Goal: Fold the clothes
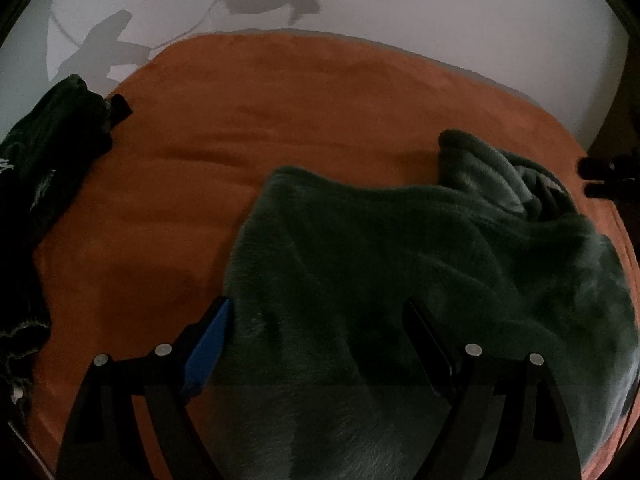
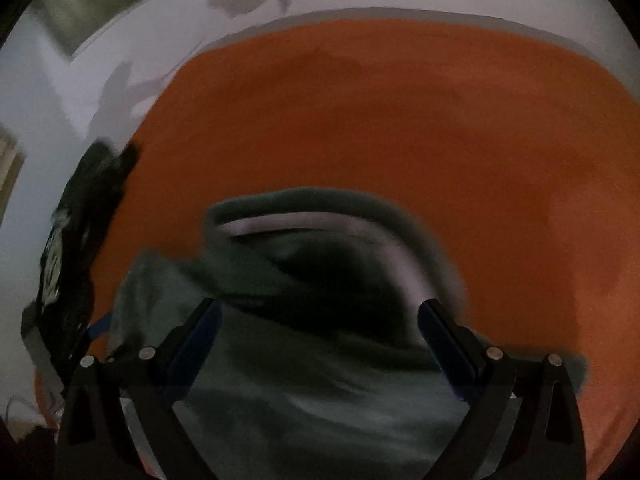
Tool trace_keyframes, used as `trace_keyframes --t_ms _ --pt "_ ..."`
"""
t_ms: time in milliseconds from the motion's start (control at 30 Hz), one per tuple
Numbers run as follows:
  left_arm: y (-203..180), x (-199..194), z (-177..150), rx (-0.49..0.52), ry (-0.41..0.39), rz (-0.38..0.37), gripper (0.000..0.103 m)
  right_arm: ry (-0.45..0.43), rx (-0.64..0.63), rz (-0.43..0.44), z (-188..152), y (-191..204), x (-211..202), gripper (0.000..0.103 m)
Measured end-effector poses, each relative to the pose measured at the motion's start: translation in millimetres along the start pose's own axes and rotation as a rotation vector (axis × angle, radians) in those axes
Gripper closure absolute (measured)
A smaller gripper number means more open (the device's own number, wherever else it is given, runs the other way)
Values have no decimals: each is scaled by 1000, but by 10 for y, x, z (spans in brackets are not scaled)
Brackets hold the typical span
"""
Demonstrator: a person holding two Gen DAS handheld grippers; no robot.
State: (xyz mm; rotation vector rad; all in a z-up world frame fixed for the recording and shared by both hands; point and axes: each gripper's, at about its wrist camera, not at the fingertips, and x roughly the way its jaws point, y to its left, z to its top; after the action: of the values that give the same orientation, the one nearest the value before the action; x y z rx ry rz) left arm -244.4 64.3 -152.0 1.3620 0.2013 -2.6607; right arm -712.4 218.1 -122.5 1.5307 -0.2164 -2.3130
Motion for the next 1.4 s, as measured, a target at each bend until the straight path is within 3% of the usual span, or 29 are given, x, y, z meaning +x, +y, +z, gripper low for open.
trace_keyframes --t_ms 67,133,167,200,233,367,500,567,633,667,733,767,833,867,967,1033,1100,1267,1333,1400 --pt "1 -11 3 -7 1 -2 16 86 -37 31 67 164 261 5" --pt "13 -34 2 -10 -2 -6 16 133 -51 35 100 211 480 25" --pt "26 -43 3 -10 -2 -8 16 161 -31 15 123 176 596 64" --pt "35 -48 -4 -9 -2 -12 16 179 6 10 135 123 648 89" --pt "48 -52 -12 -6 -2 -16 16 180 49 19 142 66 673 89" --pt "100 -36 -28 8 -7 -28 16 39 131 138 135 60 384 90" --pt "78 53 -82 32 -14 -8 16 -37 66 249 197 386 87 91" --pt "60 93 -154 55 -29 15 16 14 65 391 249 517 140 102" --pt "54 96 -270 72 -61 28 16 86 104 471 307 607 319 102" --pt "46 87 -324 82 -81 34 16 114 112 468 333 650 424 102" --pt "13 63 -389 112 -108 48 16 143 62 373 381 753 594 102" --pt "1 58 -409 126 -115 53 16 139 34 321 409 789 604 102" --pt "0 54 -432 146 -116 54 16 78 13 294 448 758 433 102" --pt "14 64 -443 151 -111 50 16 44 -5 269 460 746 323 94" --pt "103 60 -503 122 -111 24 16 -7 -79 113 476 615 113 23" --pt "154 53 -541 102 -121 6 16 -4 -39 66 491 360 96 22" --pt "150 56 -533 99 -124 7 16 32 43 83 450 147 166 22" --pt "59 76 -494 105 -114 29 16 81 96 73 291 71 356 29" --pt "36 68 -507 106 -115 35 16 101 105 63 238 66 438 37" --pt "17 77 -519 107 -115 40 15 135 86 43 226 98 527 60"
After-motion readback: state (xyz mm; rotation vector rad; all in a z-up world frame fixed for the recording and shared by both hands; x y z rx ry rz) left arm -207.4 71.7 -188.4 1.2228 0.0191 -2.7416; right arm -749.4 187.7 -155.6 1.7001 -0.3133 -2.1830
